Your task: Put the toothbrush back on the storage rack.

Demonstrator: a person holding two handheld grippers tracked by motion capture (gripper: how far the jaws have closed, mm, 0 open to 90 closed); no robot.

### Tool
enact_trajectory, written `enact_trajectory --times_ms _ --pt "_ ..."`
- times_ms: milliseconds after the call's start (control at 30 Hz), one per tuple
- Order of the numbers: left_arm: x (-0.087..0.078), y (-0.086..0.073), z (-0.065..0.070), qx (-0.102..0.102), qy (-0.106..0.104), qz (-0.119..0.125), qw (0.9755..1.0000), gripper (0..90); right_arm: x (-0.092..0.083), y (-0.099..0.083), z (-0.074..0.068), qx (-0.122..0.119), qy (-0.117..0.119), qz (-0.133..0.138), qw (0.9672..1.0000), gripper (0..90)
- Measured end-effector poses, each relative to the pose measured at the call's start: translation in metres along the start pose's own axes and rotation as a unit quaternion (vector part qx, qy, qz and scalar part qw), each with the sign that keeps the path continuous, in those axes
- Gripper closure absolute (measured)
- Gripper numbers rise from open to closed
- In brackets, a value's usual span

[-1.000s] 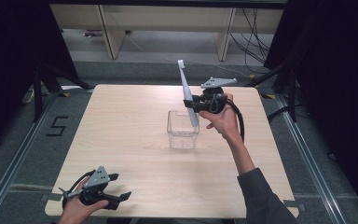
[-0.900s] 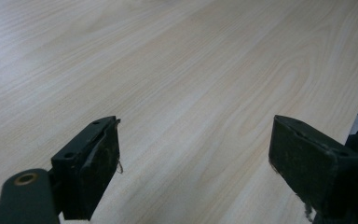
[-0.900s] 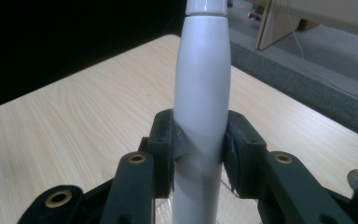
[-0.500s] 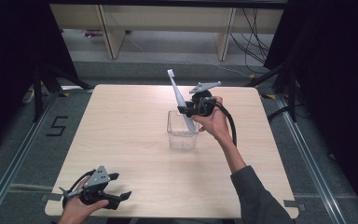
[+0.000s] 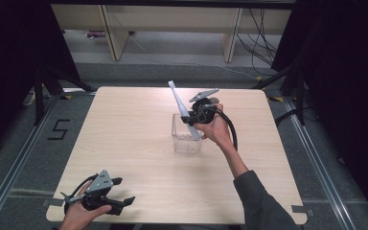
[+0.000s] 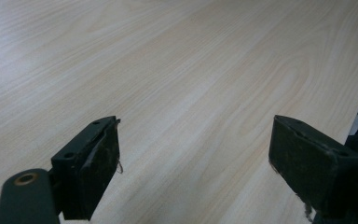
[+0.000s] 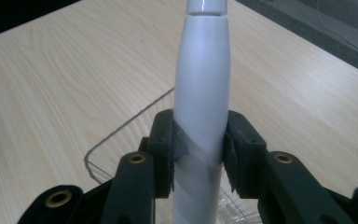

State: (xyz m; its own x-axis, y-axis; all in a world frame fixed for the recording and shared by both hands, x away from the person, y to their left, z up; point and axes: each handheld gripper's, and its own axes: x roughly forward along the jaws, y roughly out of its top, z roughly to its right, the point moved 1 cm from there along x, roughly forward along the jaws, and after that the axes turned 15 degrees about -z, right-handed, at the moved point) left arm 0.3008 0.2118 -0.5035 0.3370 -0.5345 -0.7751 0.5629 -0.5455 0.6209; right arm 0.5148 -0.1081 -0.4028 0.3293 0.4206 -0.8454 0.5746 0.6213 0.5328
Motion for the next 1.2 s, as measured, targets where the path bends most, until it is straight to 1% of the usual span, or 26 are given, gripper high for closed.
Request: enact_trajectory --times_ms 33,67,100,133,233,300,333,367,400,433,467,567,600,667,700,733,800,833,933,967,1000,1033,1067,1133,1167,1200 --pt "0.000 0.000 0.000 0.000 0.000 0.000 1.0000 15.7 0.000 0.000 0.000 0.000 0.000 0.000 1.0000 66.9" --pt "0.000 0.000 -0.001 0.002 0.002 0.000 1.0000 15.7 0.004 0.000 0.000 -0.005 0.001 -0.009 0.9999 66.9" --pt "0.000 0.000 -0.001 0.002 0.003 -0.001 1.0000 15.7 0.007 0.000 -0.001 0.000 0.000 -0.003 1.0000 66.9" --pt "0.000 0.000 -0.001 0.002 0.003 -0.001 1.0000 15.7 0.007 0.000 0.001 -0.015 -0.002 -0.011 0.9998 66.9" --pt "0.000 -0.001 -0.002 0.006 0.004 -0.003 1.0000 15.7 0.010 -0.001 0.001 -0.016 -0.002 -0.018 0.9997 66.9" --pt "0.000 0.000 0.000 0.001 0.003 0.004 1.0000 15.7 0.013 -0.001 0.001 -0.013 -0.006 -0.025 0.9996 66.9" --pt "-0.001 0.000 -0.001 0.008 0.009 -0.003 0.9999 15.7 0.016 -0.001 0.001 -0.015 -0.007 -0.036 0.9992 66.9" --pt "-0.001 0.000 -0.001 0.008 0.009 -0.003 0.9999 15.7 0.016 -0.001 0.001 -0.015 -0.007 -0.036 0.9992 66.9" --pt "0.000 0.000 -0.001 0.003 0.002 0.002 1.0000 15.7 0.019 -0.001 -0.001 -0.003 -0.005 -0.039 0.9992 66.9" --pt "0.000 0.000 -0.001 0.003 0.002 0.002 1.0000 15.7 0.019 -0.001 -0.001 -0.003 -0.005 -0.039 0.9992 66.9" --pt "0.000 -0.001 -0.001 0.001 0.001 0.002 1.0000 15.7 0.018 -0.002 -0.002 0.010 -0.007 -0.056 0.9984 66.9" --pt "0.001 -0.001 0.000 -0.002 -0.001 0.008 1.0000 15.7 0.022 -0.001 -0.002 0.011 -0.012 -0.056 0.9983 66.9" --pt "0.000 0.000 0.000 -0.002 0.000 0.009 1.0000 15.7 0.022 -0.001 -0.001 -0.004 -0.007 -0.058 0.9983 66.9" --pt "0.000 -0.001 0.000 -0.004 0.002 0.005 1.0000 15.7 0.028 0.000 0.000 -0.022 -0.013 -0.060 0.9979 66.9" --pt "0.000 -0.001 0.000 -0.004 0.002 0.005 1.0000 15.7 0.028 0.000 0.000 -0.022 -0.013 -0.060 0.9979 66.9" --pt "0.000 -0.001 0.000 -0.004 -0.001 0.008 1.0000 15.7 0.030 -0.001 -0.002 -0.016 -0.013 -0.072 0.9972 66.9" --pt "-0.001 -0.001 0.000 -0.004 0.002 0.007 1.0000 15.7 0.032 -0.001 -0.003 -0.015 -0.014 -0.078 0.9967 66.9" --pt "-0.001 -0.001 0.000 -0.004 0.002 0.007 1.0000 15.7 0.031 -0.002 -0.005 0.007 -0.012 -0.093 0.9956 66.9" --pt "-0.001 -0.001 0.000 -0.004 0.002 0.006 1.0000 15.7 0.034 -0.002 -0.007 0.009 -0.011 -0.097 0.9952 66.9" --pt "-0.001 -0.001 0.000 -0.004 0.002 0.006 1.0000 15.7 0.036 -0.002 -0.006 -0.006 -0.014 -0.099 0.9950 66.8" --pt "-0.001 -0.001 0.000 -0.004 0.002 0.006 1.0000 15.7 0.036 -0.002 -0.006 -0.006 -0.014 -0.099 0.9950 66.8" --pt "0.000 -0.001 0.000 -0.004 0.001 0.005 1.0000 15.7 0.036 -0.001 -0.007 -0.005 -0.004 -0.104 0.9946 66.8" --pt "0.000 -0.001 0.001 -0.004 0.002 0.003 1.0000 15.7 0.036 -0.002 -0.007 -0.002 -0.012 -0.105 0.9944 66.8" --pt "0.000 -0.001 0.000 0.001 0.000 0.000 1.0000 15.7 0.036 -0.002 -0.008 0.006 -0.012 -0.112 0.9936 66.8" --pt "0.000 -0.001 0.000 -0.001 0.002 0.003 1.0000 15.7 0.037 -0.002 -0.007 -0.005 -0.009 -0.107 0.9942 66.8" --pt "0.000 -0.001 0.000 -0.001 0.003 0.004 1.0000 15.7 0.038 -0.002 -0.005 -0.017 -0.013 -0.100 0.9947 66.8"
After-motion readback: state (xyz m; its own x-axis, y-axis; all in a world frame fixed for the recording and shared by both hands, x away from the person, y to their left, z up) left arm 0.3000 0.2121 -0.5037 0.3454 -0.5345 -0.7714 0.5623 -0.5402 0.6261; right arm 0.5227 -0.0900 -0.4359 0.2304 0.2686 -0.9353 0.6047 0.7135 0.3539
